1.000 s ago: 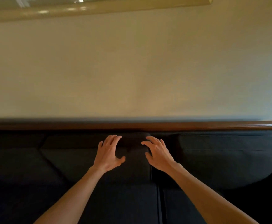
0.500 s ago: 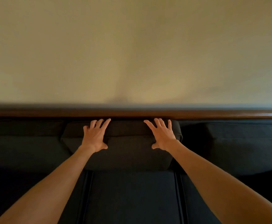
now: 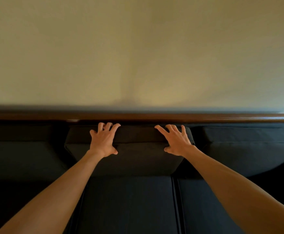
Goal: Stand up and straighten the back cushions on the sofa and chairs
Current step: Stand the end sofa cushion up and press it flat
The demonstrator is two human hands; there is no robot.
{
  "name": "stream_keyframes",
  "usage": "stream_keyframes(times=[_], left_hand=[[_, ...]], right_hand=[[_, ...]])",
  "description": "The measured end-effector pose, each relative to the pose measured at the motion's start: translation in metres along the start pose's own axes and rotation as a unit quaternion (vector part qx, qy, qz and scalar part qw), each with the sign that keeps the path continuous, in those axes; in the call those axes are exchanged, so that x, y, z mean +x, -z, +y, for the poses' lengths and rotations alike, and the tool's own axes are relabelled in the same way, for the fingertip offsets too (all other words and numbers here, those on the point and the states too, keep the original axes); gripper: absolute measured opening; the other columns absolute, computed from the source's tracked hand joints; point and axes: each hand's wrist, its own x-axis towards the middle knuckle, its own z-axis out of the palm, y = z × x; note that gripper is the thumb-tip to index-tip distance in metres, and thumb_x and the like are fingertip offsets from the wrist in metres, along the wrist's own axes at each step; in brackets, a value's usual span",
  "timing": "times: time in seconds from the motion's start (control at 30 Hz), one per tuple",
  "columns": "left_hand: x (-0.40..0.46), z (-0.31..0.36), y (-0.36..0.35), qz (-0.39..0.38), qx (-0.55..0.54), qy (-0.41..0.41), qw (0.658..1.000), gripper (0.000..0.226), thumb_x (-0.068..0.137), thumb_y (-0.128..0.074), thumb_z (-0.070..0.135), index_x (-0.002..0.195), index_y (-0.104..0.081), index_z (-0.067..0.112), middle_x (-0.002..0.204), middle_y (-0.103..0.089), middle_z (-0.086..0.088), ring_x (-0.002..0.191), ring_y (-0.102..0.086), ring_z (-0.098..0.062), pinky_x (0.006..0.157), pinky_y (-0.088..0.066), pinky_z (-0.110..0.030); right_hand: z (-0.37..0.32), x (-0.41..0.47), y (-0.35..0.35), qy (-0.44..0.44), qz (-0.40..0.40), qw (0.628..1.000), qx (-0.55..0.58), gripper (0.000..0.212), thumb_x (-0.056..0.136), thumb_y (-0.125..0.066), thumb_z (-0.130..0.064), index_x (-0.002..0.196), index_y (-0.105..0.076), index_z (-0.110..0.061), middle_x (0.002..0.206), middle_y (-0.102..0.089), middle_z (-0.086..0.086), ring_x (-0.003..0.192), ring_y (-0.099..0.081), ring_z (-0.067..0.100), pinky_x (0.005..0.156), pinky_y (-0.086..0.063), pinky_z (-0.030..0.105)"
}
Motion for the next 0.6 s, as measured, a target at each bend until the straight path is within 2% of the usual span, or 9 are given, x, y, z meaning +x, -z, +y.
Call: stream_keyframes(times=[0.17,0.23,0.3,0.37,0.43,0.5,0.6], left_hand=[[0.005,0.015,-0.002,0.001,-0.018,-0.008,1.0,0.113,0.062,-0.088,0.045,0.15,-0.019,0.033,0.15,-0.029,0.0,0.138,-0.019,-0.032,0.102,-0.034,-0.059],[0.004,0.012,-0.002,0.002,-0.029,-0.004,1.0,0.113,0.063,-0.086,0.046,0.151,-0.017,0.031,0.152,-0.027,0.0,0.139,-0.018,-0.032,0.104,-0.032,-0.059],[0.0,0.016,-0.003,0.018,-0.068,-0.008,0.997,0.11,0.067,-0.082,0.047,0.153,-0.015,0.03,0.155,-0.022,0.001,0.14,-0.016,-0.031,0.106,-0.029,-0.057],[-0.008,0.033,-0.006,0.048,-0.146,-0.031,0.988,0.106,0.073,-0.076,0.039,0.154,-0.008,0.028,0.161,-0.012,0.002,0.146,-0.011,-0.025,0.112,-0.018,-0.054],[-0.017,0.051,-0.014,0.048,-0.184,-0.055,0.98,0.107,0.077,-0.07,0.026,0.155,0.004,0.025,0.164,0.003,0.004,0.15,0.004,-0.016,0.119,0.0,-0.051],[-0.023,0.056,-0.027,0.042,-0.121,-0.072,0.989,0.109,0.079,-0.068,0.021,0.155,0.01,0.024,0.164,0.012,0.004,0.148,0.017,-0.013,0.12,0.01,-0.048],[-0.025,0.033,-0.035,0.048,-0.081,-0.04,0.995,0.109,0.078,-0.067,0.023,0.155,0.011,0.022,0.163,0.016,0.003,0.147,0.019,-0.014,0.12,0.009,-0.042]], right_hand=[[0.013,-0.008,-0.003,-0.017,-0.016,1.0,0.004,0.107,0.083,-0.072,-0.035,0.152,0.009,-0.04,0.159,-0.014,0.01,0.15,-0.006,0.03,0.114,-0.007,0.066],[-0.001,-0.008,-0.002,-0.038,-0.013,0.999,0.001,0.11,0.081,-0.074,-0.033,0.154,0.008,-0.034,0.161,-0.006,0.012,0.15,0.0,0.031,0.114,-0.004,0.067],[-0.028,-0.005,-0.001,-0.029,0.023,0.999,0.004,0.117,0.075,-0.078,-0.031,0.155,0.007,-0.023,0.163,0.003,0.011,0.15,0.006,0.029,0.115,-0.001,0.066],[-0.057,-0.001,-0.006,0.016,0.067,0.996,0.056,0.12,0.071,-0.078,-0.024,0.155,0.008,-0.017,0.164,0.011,0.006,0.15,0.012,0.024,0.118,0.001,0.06],[-0.078,0.002,-0.014,0.053,0.066,0.994,0.073,0.119,0.073,-0.076,-0.021,0.155,0.011,-0.017,0.163,0.015,0.002,0.149,0.016,0.02,0.12,0.001,0.056],[-0.077,0.003,-0.025,0.053,0.069,0.996,0.029,0.12,0.074,-0.077,-0.025,0.155,0.011,-0.018,0.163,0.015,0.002,0.149,0.015,0.019,0.121,0.001,0.051],[-0.04,-0.003,-0.032,0.011,0.081,0.997,0.005,0.12,0.069,-0.077,-0.031,0.156,0.004,-0.017,0.164,0.009,0.001,0.151,0.008,0.018,0.122,0.0,0.043]])
